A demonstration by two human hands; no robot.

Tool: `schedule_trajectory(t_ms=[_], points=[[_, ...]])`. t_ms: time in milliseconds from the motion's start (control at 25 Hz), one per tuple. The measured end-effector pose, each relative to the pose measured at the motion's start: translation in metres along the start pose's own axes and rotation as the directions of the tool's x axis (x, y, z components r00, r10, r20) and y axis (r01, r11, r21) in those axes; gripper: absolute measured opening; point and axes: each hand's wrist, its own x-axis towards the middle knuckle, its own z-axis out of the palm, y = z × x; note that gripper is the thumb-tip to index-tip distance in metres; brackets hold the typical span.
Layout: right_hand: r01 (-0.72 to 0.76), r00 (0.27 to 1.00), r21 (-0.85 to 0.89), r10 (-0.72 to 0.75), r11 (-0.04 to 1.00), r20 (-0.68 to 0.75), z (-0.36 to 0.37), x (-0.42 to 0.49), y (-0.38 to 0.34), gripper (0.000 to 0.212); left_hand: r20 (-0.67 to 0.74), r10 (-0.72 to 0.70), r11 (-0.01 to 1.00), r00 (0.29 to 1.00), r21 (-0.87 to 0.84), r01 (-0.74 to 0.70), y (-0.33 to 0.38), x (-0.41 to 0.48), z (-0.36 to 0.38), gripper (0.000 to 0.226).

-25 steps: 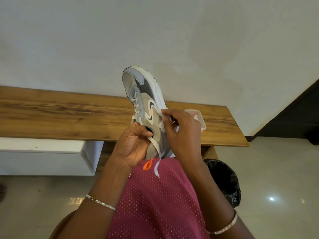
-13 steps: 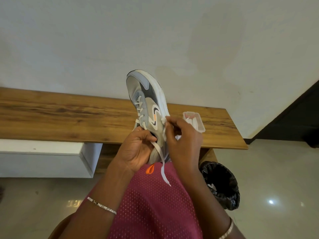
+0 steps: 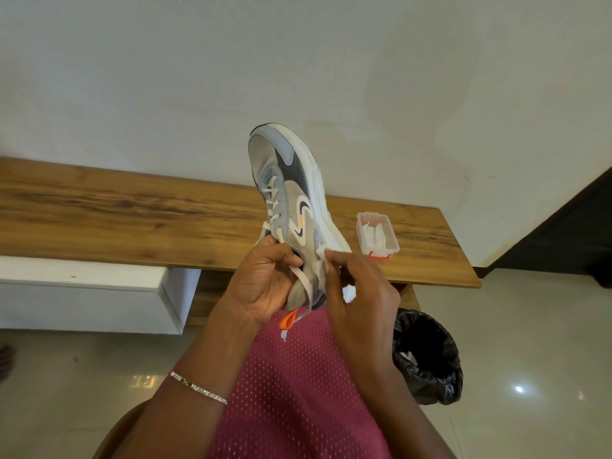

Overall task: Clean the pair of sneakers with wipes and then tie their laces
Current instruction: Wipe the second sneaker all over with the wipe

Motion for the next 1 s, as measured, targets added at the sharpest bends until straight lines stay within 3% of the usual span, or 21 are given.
schedule_trajectory(t_ms=[200,360,480,600,760,1000], points=[[0.110,0.994,0.009,-0.110,0.994,-0.027,-0.001,0.008,-0.002,0.018,0.093,-0.104,0.992,0.990,-0.060,0.110,0.003,-0.004,0.011,0.049],[0.209,0.976,-0.028,-0.207,0.978,0.064,0.007,0.035,-0.009,0.018,0.122,-0.118,0.988,0.985,-0.084,0.129,0.001,-0.006,0.018,0.072],[0.297,0.952,-0.149,-0.282,0.943,0.116,0.011,0.043,-0.016,0.019,0.162,-0.101,0.986,0.982,-0.115,0.121,-0.001,-0.007,0.017,0.083],[0.320,0.939,-0.193,-0.283,0.928,0.194,0.002,0.030,-0.012,0.025,0.205,-0.075,0.989,0.976,-0.109,0.099,0.001,-0.006,0.012,0.094],[0.282,0.953,-0.211,-0.250,0.936,0.169,-0.006,0.007,0.003,0.026,0.200,-0.024,0.997,0.980,-0.068,0.039,0.003,0.000,0.006,0.093],[0.310,0.947,-0.198,-0.283,0.930,0.151,0.012,0.032,-0.013,0.019,0.206,-0.048,0.992,0.977,-0.105,0.071,-0.008,-0.005,0.014,0.092]])
